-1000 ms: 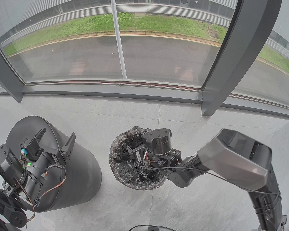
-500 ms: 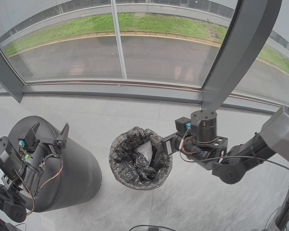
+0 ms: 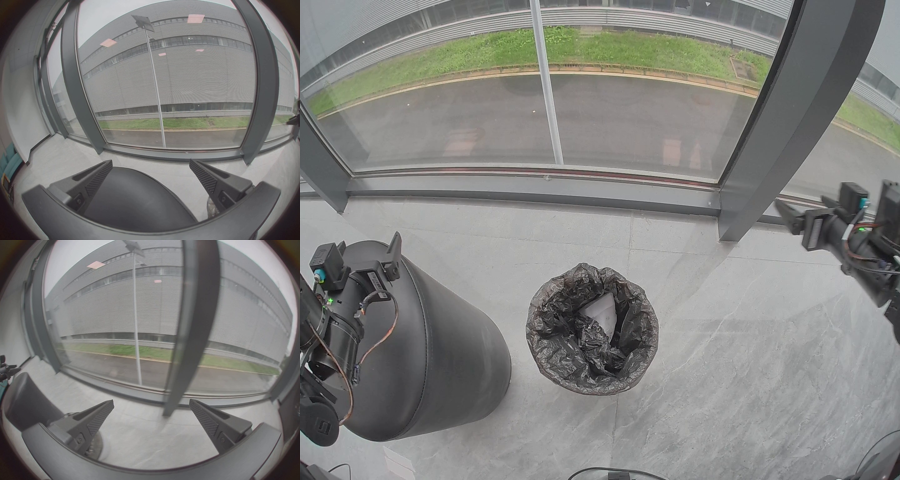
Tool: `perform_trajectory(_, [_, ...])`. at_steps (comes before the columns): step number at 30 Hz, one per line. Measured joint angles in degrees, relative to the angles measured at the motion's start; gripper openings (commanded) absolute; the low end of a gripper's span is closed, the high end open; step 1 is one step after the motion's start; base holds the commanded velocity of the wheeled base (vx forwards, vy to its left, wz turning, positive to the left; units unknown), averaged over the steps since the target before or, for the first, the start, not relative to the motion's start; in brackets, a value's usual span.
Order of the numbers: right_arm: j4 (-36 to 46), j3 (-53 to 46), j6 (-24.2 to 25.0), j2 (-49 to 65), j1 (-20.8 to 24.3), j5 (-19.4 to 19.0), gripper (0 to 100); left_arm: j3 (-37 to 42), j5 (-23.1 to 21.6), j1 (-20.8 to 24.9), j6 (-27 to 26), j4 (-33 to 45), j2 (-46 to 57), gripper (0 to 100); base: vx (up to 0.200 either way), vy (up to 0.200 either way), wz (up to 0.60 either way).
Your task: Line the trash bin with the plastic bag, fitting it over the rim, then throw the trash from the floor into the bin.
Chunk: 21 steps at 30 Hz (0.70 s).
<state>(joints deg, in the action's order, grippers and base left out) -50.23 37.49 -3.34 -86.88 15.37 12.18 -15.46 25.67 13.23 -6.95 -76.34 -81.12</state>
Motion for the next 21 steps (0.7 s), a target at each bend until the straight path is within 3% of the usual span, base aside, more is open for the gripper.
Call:
perform_trajectory(5, [0.02, -8.87, -0.33, 13.09, -11.17, -2.55, 100, 0.55, -0.57, -2.86, 0.00, 2.66, 3.69, 100, 0.000, 0.000, 0.00])
perform_trajectory(9, [1.34, -16.59, -1.19, 24.28, -15.99, -3.80, 100, 1.46, -1.34, -4.06, 0.02, 6.30, 7.52, 100, 0.000, 0.000, 0.00])
perform_trajectory(13, [6.68, -21.97, -1.80, 35.29, -18.26, -4.99, 100, 2.45, -1.89, -4.72, 0.09, 10.13, 11.56, 100, 0.000, 0.000, 0.00])
perform_trajectory(21, [26.03, -27.60, -2.16, 58.05, -19.09, -9.61, 100, 4.72, -2.55, -3.17, 0.20, 20.86, 21.44, 100, 0.000, 0.000, 0.00])
